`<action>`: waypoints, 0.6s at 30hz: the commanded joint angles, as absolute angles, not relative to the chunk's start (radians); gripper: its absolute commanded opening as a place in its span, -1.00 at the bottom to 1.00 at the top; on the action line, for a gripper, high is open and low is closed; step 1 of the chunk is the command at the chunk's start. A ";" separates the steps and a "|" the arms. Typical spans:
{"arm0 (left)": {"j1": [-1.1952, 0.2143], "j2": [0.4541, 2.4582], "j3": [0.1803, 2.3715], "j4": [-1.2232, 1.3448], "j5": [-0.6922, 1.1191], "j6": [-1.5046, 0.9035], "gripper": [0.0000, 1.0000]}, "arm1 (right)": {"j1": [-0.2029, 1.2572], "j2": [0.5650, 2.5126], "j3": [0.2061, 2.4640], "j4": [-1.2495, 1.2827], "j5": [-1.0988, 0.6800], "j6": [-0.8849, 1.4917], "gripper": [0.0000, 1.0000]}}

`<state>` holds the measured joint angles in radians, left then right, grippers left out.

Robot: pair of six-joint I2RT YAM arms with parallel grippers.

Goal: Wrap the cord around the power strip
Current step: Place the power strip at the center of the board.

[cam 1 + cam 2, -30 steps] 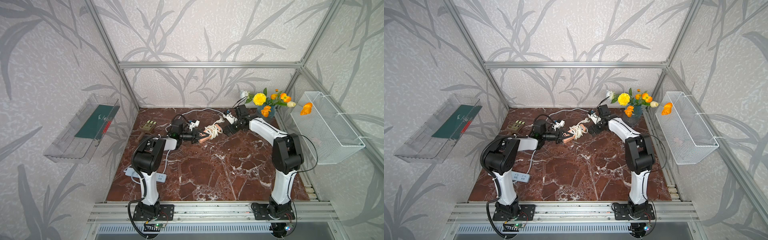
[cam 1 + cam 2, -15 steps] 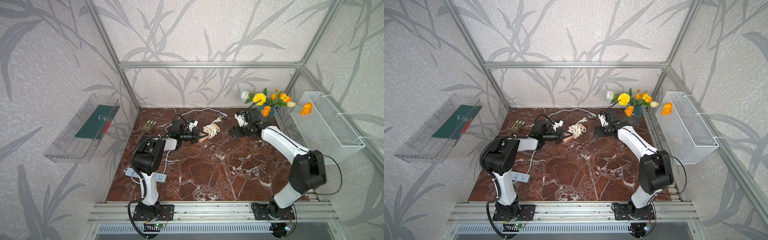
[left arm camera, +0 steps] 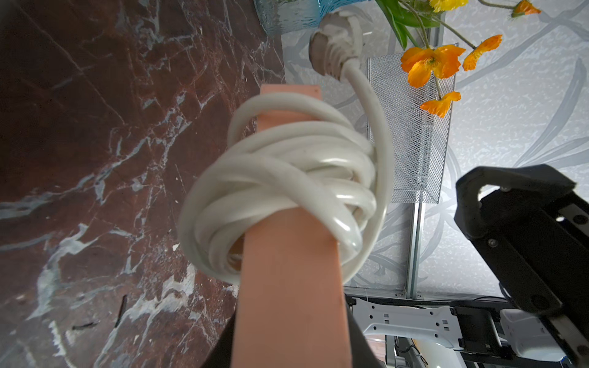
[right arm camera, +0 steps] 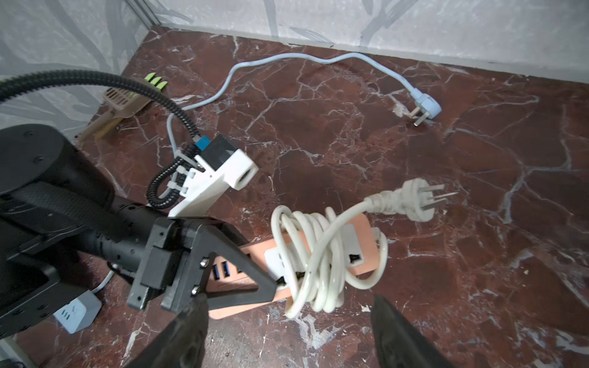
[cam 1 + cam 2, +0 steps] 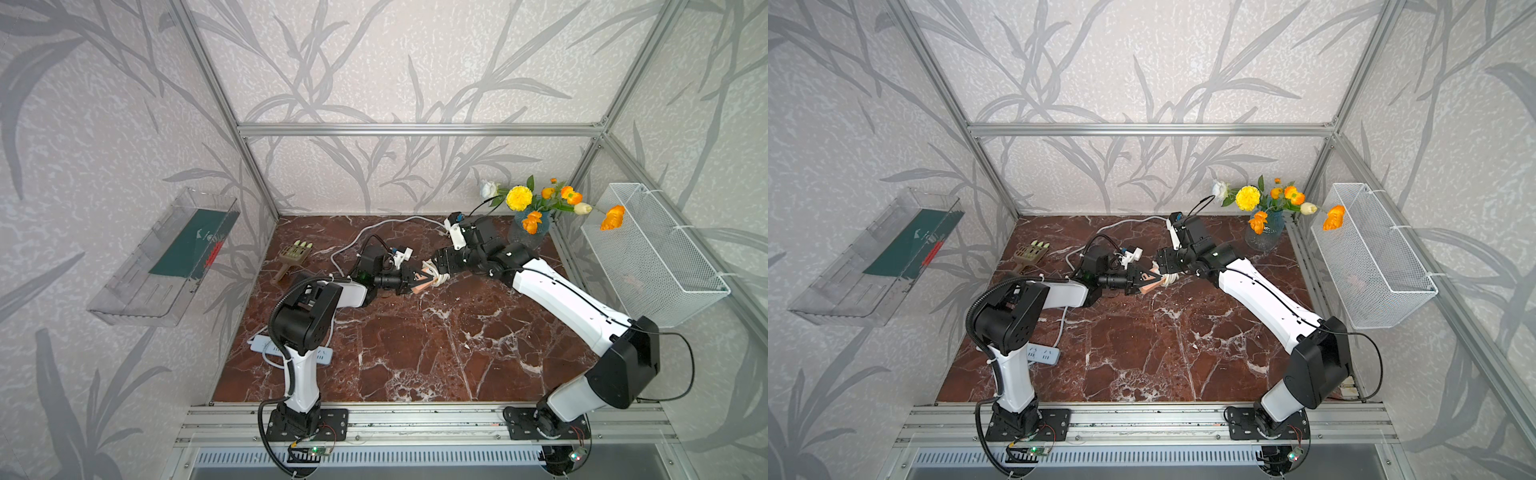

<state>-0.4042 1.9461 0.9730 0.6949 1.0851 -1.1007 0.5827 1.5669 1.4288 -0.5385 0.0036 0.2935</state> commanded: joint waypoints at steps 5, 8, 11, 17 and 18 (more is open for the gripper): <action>-0.422 1.882 0.995 0.782 1.086 -1.111 -1.00 | 0.592 1.621 1.439 -0.589 0.018 0.314 0.41; -0.425 1.880 0.997 0.780 1.086 -1.111 -1.00 | 0.592 1.644 1.425 -0.584 0.031 0.322 0.40; -0.428 1.878 0.998 0.781 1.086 -1.109 -1.00 | 0.592 1.675 1.429 -0.580 0.036 0.319 0.36; -0.440 1.870 1.003 0.778 1.085 -1.108 -1.00 | 0.592 1.742 1.436 -0.567 0.037 0.316 0.27; -0.442 1.867 1.002 0.774 1.087 -1.105 -1.00 | 0.592 1.752 1.437 -0.563 0.040 0.312 0.25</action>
<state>-0.4328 1.9350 0.9730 0.6941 1.0718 -1.1007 0.5873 1.7206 1.4288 -0.5594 0.0246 0.3138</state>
